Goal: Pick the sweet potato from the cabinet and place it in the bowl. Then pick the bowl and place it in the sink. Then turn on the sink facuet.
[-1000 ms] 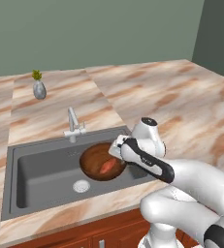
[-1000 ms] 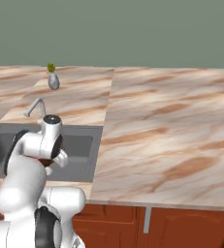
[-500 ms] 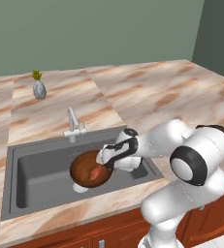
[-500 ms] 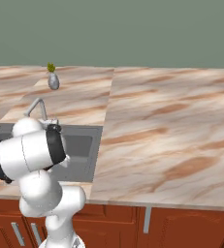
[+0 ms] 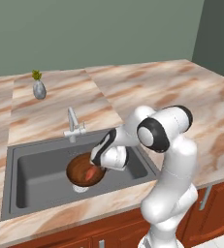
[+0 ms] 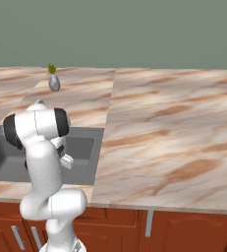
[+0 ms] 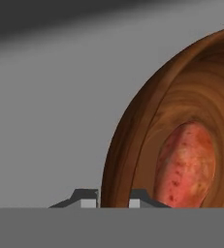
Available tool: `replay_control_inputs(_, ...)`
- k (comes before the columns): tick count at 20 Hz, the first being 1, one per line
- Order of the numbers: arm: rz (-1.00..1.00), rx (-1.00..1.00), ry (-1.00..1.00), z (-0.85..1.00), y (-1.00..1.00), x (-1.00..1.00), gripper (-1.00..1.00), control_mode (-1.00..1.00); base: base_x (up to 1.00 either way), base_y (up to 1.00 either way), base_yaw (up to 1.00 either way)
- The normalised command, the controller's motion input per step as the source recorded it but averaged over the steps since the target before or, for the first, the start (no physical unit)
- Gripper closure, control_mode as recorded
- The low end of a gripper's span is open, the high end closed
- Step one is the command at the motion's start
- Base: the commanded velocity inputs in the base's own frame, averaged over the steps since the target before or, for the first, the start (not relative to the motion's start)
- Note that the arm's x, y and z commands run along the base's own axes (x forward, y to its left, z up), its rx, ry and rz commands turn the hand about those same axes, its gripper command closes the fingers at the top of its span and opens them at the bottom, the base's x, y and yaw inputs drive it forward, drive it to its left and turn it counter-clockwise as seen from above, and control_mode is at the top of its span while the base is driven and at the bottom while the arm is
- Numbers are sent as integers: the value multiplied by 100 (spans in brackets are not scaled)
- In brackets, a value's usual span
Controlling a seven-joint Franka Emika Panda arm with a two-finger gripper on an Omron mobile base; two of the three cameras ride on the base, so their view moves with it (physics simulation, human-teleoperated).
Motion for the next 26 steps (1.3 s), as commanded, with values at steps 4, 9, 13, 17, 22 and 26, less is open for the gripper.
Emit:
replay_control_inputs(4, 3, 0, 1, -53, 19, 52, 100, -100, 0, 0, 0)
replay_control_inputs(9, 3, 0, 1, -52, 28, 51, 100, -100, 0, 0, 0)
replay_control_inputs(13, 2, 0, 0, -39, 24, 52, 100, -100, 0, 0, 0)
replay_control_inputs(17, 0, 0, 0, -20, 24, 43, -100, -100, 0, 0, 0)
replay_control_inputs(22, 0, 0, 0, 44, 10, 7, -100, -100, 0, 0, 0)
replay_control_inputs(26, 0, 1, 2, 99, 0, 0, -100, -100, 0, 0, 0)
